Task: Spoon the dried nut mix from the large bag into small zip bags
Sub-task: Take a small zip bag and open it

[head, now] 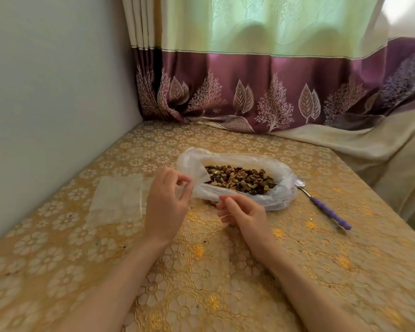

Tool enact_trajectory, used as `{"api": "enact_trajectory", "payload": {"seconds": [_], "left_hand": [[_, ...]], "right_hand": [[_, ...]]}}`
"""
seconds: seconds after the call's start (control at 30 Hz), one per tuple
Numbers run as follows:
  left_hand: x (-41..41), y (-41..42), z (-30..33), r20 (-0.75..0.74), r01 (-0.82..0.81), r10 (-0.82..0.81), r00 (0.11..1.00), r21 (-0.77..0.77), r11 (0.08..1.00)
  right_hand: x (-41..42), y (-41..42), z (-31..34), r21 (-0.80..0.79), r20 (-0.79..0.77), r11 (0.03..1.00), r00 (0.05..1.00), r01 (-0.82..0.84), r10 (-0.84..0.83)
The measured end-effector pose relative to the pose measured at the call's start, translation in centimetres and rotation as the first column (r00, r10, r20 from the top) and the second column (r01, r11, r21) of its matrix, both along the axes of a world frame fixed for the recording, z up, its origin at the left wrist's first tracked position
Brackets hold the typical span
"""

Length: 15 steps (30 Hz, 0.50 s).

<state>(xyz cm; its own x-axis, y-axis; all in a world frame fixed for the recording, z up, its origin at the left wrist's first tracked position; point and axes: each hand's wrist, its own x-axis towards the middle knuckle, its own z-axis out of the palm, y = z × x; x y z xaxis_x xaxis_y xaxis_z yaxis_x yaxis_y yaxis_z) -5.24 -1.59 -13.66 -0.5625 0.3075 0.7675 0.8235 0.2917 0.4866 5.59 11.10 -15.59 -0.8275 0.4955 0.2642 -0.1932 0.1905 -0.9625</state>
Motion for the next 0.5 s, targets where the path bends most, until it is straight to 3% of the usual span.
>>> {"api": "enact_trajectory", "payload": {"seconds": [0.13, 0.3, 0.5], "left_hand": [[-0.6, -0.8, 0.0, -0.117, -0.094, 0.095, 0.989, 0.011, 0.996], [1.0, 0.3, -0.6, -0.159, -0.005, -0.034, 0.987, -0.239, 0.971], [2.0, 0.6, -1.4, -0.054, 0.159, -0.192, 0.98, -0.371, 0.915]], "right_hand": [[-0.2, -0.3, 0.1, 0.079, -0.03, 0.996, 0.999, -0.04, 0.043], [-0.3, -0.6, 0.0, 0.087, -0.02, 0.994, 0.998, -0.063, 0.065], [-0.3, 0.3, -0.4, -0.137, 0.033, 0.991, 0.999, 0.001, 0.003]]}}
